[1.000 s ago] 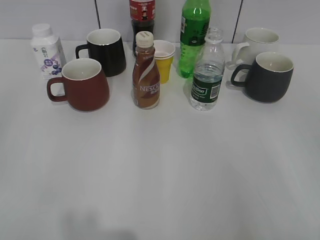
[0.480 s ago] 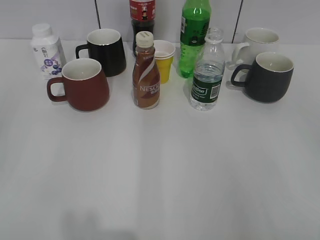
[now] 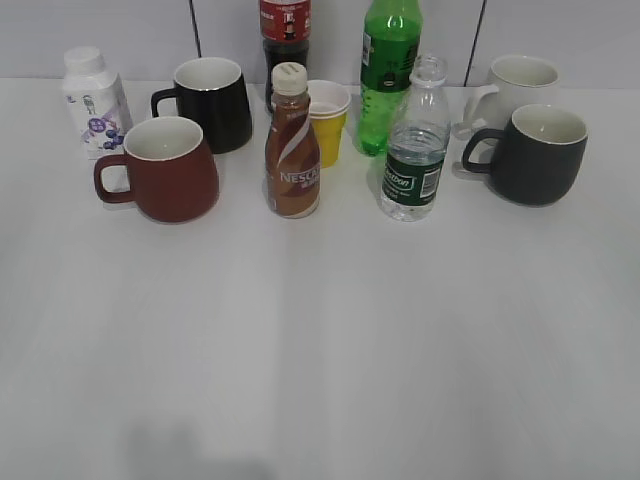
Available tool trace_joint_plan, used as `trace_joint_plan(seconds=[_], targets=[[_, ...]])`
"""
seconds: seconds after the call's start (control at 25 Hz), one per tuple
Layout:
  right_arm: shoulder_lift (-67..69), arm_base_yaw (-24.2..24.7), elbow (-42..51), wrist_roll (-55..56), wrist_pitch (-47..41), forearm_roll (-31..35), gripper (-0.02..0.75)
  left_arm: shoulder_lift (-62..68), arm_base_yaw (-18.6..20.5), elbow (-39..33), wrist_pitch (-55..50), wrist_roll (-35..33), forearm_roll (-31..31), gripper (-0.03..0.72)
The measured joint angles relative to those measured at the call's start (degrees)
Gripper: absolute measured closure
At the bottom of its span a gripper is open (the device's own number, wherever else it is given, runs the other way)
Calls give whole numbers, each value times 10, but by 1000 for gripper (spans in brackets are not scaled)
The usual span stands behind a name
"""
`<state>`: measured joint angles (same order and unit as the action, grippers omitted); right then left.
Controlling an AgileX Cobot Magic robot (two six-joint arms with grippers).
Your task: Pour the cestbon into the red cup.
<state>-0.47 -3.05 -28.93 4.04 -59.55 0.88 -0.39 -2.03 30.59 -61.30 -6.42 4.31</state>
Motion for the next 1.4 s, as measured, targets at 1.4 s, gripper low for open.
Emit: trace_joint_plan(seconds=[1.4], targets=[[136,-10,2,-125,199,150,160,594,-20,-21,613,0,73,454]])
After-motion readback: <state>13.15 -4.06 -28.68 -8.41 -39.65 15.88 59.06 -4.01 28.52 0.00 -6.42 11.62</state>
